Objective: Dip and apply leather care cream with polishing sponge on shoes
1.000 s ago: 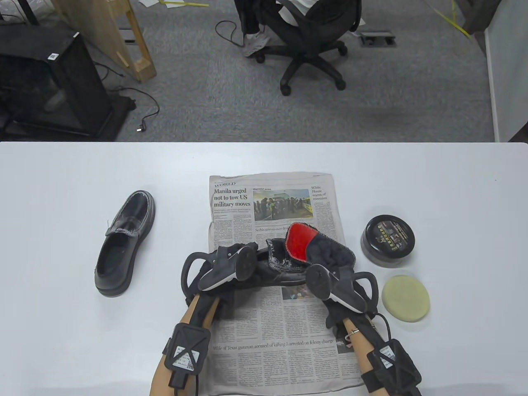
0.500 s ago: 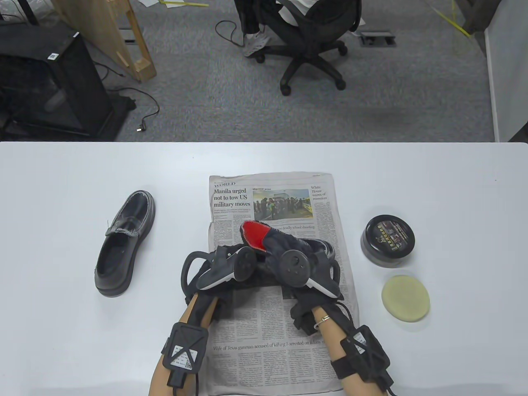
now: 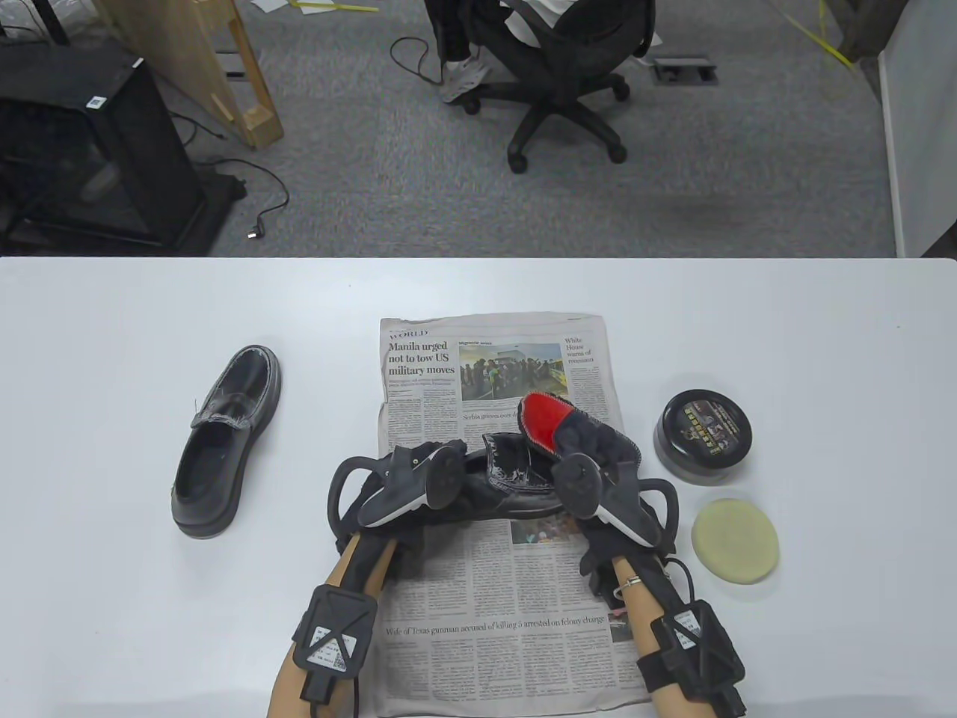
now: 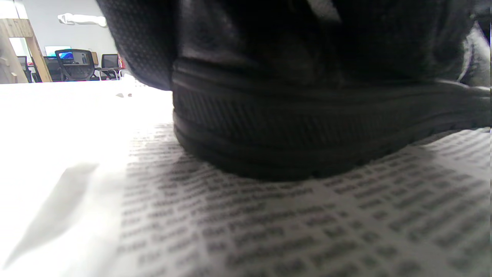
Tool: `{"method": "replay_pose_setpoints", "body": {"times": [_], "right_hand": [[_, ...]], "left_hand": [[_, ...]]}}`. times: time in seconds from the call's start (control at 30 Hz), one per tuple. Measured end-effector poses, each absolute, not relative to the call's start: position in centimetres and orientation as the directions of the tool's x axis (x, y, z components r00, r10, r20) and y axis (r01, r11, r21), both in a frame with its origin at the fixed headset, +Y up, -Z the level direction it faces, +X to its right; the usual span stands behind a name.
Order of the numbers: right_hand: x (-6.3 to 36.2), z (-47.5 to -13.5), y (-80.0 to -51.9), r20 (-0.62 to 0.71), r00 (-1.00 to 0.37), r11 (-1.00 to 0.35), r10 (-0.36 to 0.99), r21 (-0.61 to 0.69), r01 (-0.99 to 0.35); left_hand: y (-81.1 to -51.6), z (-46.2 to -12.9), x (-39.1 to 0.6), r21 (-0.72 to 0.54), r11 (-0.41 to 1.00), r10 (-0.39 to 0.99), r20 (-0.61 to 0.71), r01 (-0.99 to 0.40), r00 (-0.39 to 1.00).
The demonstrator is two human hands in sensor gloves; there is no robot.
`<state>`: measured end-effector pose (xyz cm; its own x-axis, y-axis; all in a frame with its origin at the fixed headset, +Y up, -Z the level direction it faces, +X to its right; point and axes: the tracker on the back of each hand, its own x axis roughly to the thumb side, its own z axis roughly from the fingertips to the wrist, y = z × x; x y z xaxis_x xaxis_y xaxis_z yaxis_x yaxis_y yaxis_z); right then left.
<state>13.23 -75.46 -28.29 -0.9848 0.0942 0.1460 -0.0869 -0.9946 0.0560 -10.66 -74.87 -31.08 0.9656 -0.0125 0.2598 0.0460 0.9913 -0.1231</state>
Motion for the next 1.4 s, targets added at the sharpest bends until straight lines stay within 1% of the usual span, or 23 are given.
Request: {"method": "replay_pose_setpoints", "body": {"times": [0.07,0.2,0.3,0.37,0.47,0.53,0.57,0.63,0.7,0.83,0.9,0.97,1.07,1.23,1.33,1.4], "right_hand": [[13.2,-26.9,-75.3,0.183,-0.978,-0.994,0.103,0.049,-0.096],[12.0,-24.7,-75.1,0.268,-0.937,-0.975,0.223,0.068,-0.212],[10.1,-24.4,-74.9,0.325,-0.878,-0.936,0.352,0.101,-0.338],[9.0,-24.8,-74.3,0.342,-0.841,-0.907,0.420,0.125,-0.402],[7.9,-26.6,-73.5,0.339,-0.834,-0.899,0.435,0.125,-0.419],[7.3,-28.3,-73.3,0.307,-0.832,-0.887,0.462,0.150,-0.437],[7.2,-28.9,-73.3,0.299,-0.842,-0.894,0.448,0.143,-0.425],[7.1,-30.4,-73.9,0.263,-0.888,-0.926,0.377,0.120,-0.357],[7.5,-31.7,-74.7,0.209,-0.922,-0.945,0.324,0.114,-0.306],[9.6,-32.5,-75.1,0.136,-0.939,-0.945,0.316,0.135,-0.298],[10.8,-32.4,-75.2,0.117,-0.957,-0.960,0.266,0.126,-0.251],[12.2,-31.7,-75.5,0.113,-0.977,-0.980,0.183,0.102,-0.172],[13.4,-30.4,-75.7,0.132,-0.982,-0.989,0.139,0.078,-0.130],[14.3,-27.5,-75.8,0.204,-0.972,-0.992,0.120,0.067,-0.108],[13.3,-25.5,-75.8,0.283,-0.949,-0.989,0.140,0.087,-0.120],[12.2,-24.8,-75.5,0.332,-0.928,-0.984,0.171,0.105,-0.143]], "left_hand": [[-74.9,-31.1,-10.6,-0.124,0.991,-0.006,0.262,0.039,0.965],[-74.9,-31.2,-10.5,-0.131,0.990,-0.011,0.276,0.049,0.961],[-74.9,-31.2,-10.5,-0.138,0.989,-0.003,0.285,0.044,0.959],[-74.9,-31.3,-10.5,-0.140,0.989,0.004,0.290,0.039,0.957],[-75.0,-31.4,-10.6,-0.150,0.988,0.020,0.294,0.026,0.956],[-75.0,-31.4,-10.6,-0.148,0.989,0.018,0.300,0.028,0.954],[-75.0,-31.4,-10.6,-0.147,0.989,0.020,0.300,0.025,0.954],[-75.0,-31.3,-10.7,-0.141,0.990,0.029,0.297,0.014,0.955],[-75.1,-31.2,-10.7,-0.135,0.991,0.032,0.289,0.007,0.957],[-75.0,-31.2,-10.8,-0.126,0.992,0.019,0.275,0.017,0.961],[-75.0,-31.1,-10.7,-0.121,0.992,0.001,0.268,0.032,0.963],[-74.9,-31.0,-10.7,-0.118,0.992,-0.009,0.262,0.041,0.965],[-74.9,-31.0,-10.7,-0.117,0.992,-0.021,0.256,0.052,0.966],[-74.9,-31.0,-10.7,-0.114,0.993,-0.010,0.258,0.041,0.966],[-75.0,-31.0,-10.7,-0.122,0.992,0.006,0.267,0.027,0.964],[-75.0,-31.1,-10.7,-0.125,0.992,0.008,0.273,0.027,0.962]]}}
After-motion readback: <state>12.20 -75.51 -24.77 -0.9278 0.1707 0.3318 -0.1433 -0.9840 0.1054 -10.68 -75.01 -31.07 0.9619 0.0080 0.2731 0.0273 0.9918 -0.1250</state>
